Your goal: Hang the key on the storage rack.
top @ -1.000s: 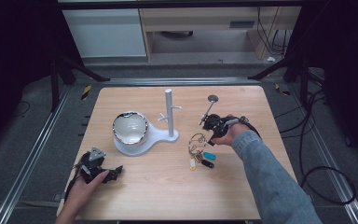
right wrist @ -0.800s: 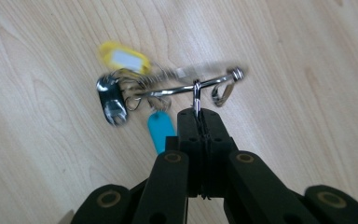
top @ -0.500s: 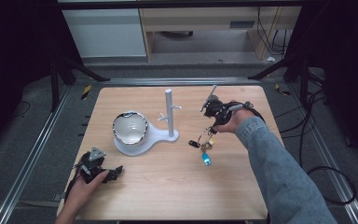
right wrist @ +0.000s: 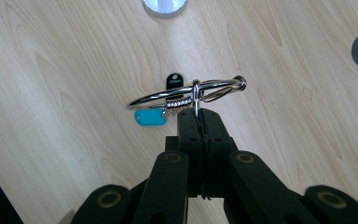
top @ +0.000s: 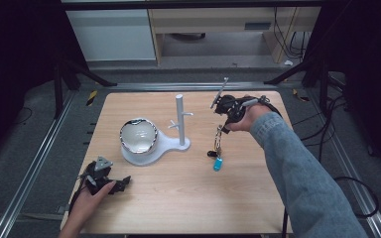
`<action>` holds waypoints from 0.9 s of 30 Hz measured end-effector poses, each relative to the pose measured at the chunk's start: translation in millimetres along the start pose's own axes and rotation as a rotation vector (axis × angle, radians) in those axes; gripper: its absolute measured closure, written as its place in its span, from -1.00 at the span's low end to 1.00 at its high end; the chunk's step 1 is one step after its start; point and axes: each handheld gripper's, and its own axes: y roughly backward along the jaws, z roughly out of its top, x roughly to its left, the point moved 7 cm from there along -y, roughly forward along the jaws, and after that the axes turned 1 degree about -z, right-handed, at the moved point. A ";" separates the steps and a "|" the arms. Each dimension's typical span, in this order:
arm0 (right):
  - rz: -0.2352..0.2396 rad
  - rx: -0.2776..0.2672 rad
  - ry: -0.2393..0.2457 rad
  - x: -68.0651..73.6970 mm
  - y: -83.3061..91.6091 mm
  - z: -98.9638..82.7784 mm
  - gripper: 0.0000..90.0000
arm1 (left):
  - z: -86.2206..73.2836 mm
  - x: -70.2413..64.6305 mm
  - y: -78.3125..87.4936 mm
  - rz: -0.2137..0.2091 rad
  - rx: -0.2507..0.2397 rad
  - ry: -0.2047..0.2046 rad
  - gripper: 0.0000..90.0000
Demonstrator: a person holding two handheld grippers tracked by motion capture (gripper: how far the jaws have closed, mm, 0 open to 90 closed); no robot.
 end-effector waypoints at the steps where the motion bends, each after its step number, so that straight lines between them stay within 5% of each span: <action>1: -0.002 0.001 0.003 -0.6 1.7 1.7 0.97 | 0.0 0.0 0.0 0.000 0.000 0.000 -1.00; 27: -0.034 -0.007 0.043 -0.8 35.4 37.6 0.97 | -0.1 0.0 0.0 0.000 0.001 0.000 -1.00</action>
